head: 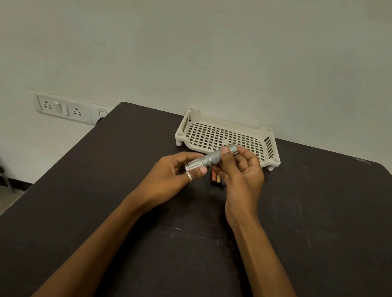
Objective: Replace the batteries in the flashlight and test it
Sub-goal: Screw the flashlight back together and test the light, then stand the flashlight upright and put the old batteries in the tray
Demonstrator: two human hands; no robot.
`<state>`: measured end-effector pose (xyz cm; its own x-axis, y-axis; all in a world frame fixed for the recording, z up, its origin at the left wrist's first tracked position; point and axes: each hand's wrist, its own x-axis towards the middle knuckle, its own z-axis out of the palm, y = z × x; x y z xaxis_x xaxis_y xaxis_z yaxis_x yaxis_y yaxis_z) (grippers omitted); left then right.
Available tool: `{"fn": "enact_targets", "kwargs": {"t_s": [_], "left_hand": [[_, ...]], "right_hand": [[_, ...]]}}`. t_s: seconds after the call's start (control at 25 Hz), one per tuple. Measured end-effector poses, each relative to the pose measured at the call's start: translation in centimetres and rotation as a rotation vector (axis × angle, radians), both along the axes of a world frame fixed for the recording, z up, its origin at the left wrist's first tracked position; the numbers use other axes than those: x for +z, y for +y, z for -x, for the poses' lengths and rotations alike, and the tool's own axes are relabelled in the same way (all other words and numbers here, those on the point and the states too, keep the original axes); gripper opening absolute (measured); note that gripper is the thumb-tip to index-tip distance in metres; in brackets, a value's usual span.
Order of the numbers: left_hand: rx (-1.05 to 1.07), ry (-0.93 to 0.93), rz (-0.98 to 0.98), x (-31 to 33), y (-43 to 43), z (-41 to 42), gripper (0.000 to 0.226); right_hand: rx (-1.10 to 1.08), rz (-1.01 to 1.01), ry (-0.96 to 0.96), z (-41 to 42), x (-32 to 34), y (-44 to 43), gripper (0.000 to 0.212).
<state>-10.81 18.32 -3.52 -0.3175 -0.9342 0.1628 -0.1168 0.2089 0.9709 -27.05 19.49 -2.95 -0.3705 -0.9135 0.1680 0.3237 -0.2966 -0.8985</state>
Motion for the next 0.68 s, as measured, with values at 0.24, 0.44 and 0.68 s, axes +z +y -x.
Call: {"fn": "enact_targets", "kwargs": {"t_s": [0.24,0.44,0.68], "left_hand": [[0.155,-0.15,0.282,-0.3,0.8,0.5,0.034],[0.322,-0.178,0.363,0.1,0.7,-1.9,0.031],[0.543,-0.447,0.386,2.5,-5.8,-8.0,0.014]], "right_hand": [[-0.04,0.057,0.692,-2.7,0.1,1.3,0.022],[0.021,0.015,0.897,-7.0,0.7,0.0,0.024],[0.125,0.015,1.022,-12.8,3.4,-7.7,0.022]]}}
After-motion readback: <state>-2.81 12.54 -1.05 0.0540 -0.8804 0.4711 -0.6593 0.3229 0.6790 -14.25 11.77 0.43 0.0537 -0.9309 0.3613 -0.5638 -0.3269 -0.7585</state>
